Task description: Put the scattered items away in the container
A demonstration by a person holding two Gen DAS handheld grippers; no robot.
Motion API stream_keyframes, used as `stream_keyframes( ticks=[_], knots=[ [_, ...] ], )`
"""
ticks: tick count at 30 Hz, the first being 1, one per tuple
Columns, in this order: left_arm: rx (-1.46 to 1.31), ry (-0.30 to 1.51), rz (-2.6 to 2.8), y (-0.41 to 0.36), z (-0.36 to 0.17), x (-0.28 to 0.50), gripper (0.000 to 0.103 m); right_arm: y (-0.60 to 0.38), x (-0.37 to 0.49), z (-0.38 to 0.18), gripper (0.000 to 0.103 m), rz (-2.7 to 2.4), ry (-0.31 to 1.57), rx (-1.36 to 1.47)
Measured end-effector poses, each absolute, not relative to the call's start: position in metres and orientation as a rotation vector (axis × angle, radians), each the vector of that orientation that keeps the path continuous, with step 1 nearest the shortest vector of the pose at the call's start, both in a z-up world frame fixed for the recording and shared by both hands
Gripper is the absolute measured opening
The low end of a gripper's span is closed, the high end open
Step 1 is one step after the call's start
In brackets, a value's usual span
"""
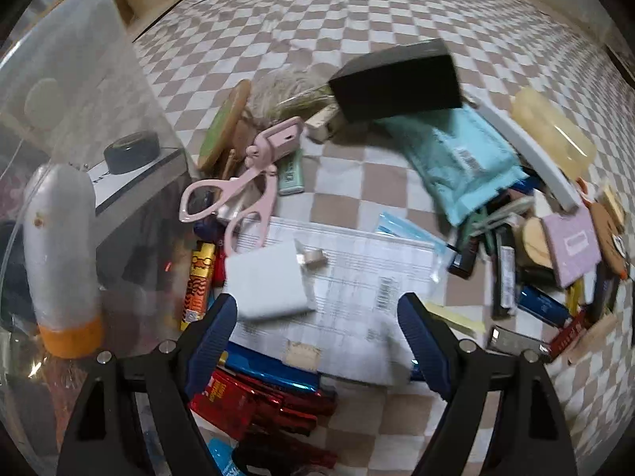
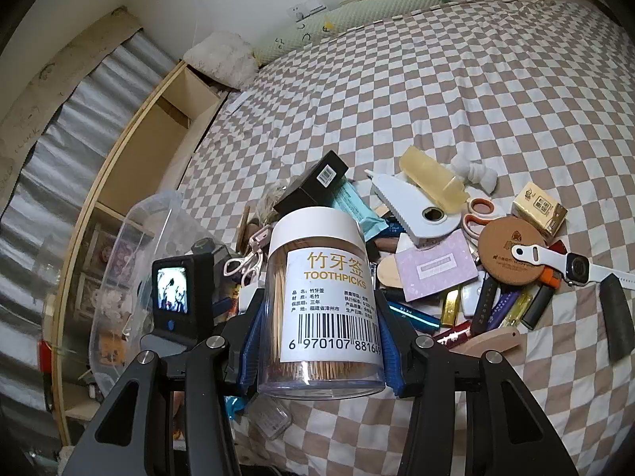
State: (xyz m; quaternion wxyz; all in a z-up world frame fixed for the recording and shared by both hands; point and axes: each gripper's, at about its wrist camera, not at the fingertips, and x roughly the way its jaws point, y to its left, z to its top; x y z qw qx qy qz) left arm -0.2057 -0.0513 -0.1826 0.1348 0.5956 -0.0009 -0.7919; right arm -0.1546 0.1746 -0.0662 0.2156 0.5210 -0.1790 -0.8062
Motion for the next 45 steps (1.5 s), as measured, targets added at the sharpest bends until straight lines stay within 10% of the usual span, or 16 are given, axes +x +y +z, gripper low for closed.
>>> stream_keyframes(
  ticks=[14, 21, 45],
  knots=[
    [1.756, 0.012, -2.216, -0.064, -0.203, -0.212, 0.083, 0.177, -0.154, -0.077, 0.05, -2.232, -0.437, 1.483],
    [1.731, -0.216, -2.224, -0.054, -0.201, -0.204, 0.051, 0.18, -0.154, -0.079, 0.05, -2.245, -0.433, 1.495],
    [1.755, -0.198, -2.54, -0.028, -0.149, -0.177, 0.049, 0.143, -0.142, -0.078, 0.05, -2.233, -0.314, 1.487]
  ],
)
